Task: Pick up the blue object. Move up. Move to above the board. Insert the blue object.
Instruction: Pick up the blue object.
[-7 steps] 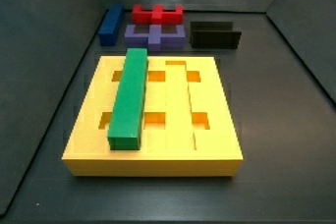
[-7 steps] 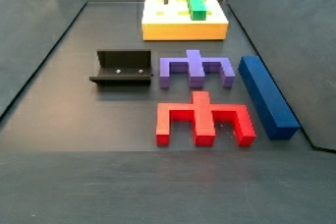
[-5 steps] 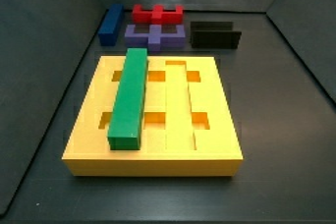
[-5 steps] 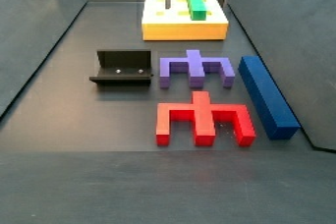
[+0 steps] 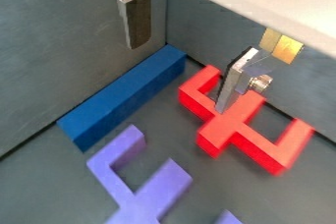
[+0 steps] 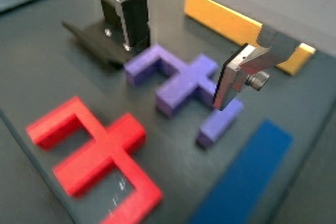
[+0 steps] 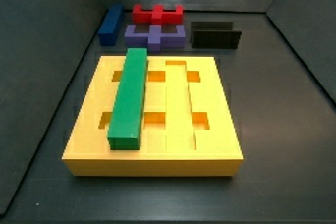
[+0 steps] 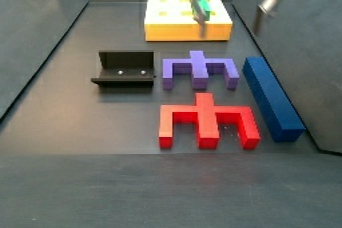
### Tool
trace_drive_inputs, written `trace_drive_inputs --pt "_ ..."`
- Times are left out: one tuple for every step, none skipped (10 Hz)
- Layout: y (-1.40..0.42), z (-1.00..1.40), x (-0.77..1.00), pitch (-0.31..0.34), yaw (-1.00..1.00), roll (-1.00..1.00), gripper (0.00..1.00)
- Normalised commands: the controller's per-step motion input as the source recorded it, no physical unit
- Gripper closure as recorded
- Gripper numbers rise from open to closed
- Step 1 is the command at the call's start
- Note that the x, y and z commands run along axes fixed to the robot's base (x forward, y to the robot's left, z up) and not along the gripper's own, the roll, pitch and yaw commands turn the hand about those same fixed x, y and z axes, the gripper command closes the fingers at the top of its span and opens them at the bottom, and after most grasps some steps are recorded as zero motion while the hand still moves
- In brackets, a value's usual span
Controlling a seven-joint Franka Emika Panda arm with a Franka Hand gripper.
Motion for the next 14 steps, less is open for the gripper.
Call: trace_drive_inputs --pt "0.22 -0.46 -0.55 -0.11 0.0 0.0 0.0" --pt "0.18 -0.45 -0.51 -0.106 0.0 0.0 0.0" --pt "0.15 -0.45 -0.49 -0.094 0.0 0.0 0.0" --pt "0.13 -0.42 -0.53 -0.119 -0.02 0.0 0.0" --pt "0.09 -0.39 -0.5 -0.124 -0.04 0.0 0.0" --pt "0.08 -0.37 -0.42 -0.11 -0.08 0.0 0.0" --pt "0.08 -0.33 -0.38 -0.146 -0.03 0.0 0.0" --pt "0.05 -0.33 -0.22 -0.126 0.0 0.0 0.0" --pt "0.06 -0.4 -0.18 -0.151 0.0 -0.03 0.0" --pt "0.0 -0.33 -0.05 -0.149 0.0 -0.03 0.0" --pt "0.0 -0.32 0.03 -0.1 0.0 -0.04 0.0" --pt "0.0 -0.33 0.06 -0.09 0.0 -0.03 0.0" --pt "0.0 -0.32 0.0 -0.099 0.0 -0.03 0.0" --pt "0.0 -0.29 0.05 -0.093 0.0 -0.04 0.0"
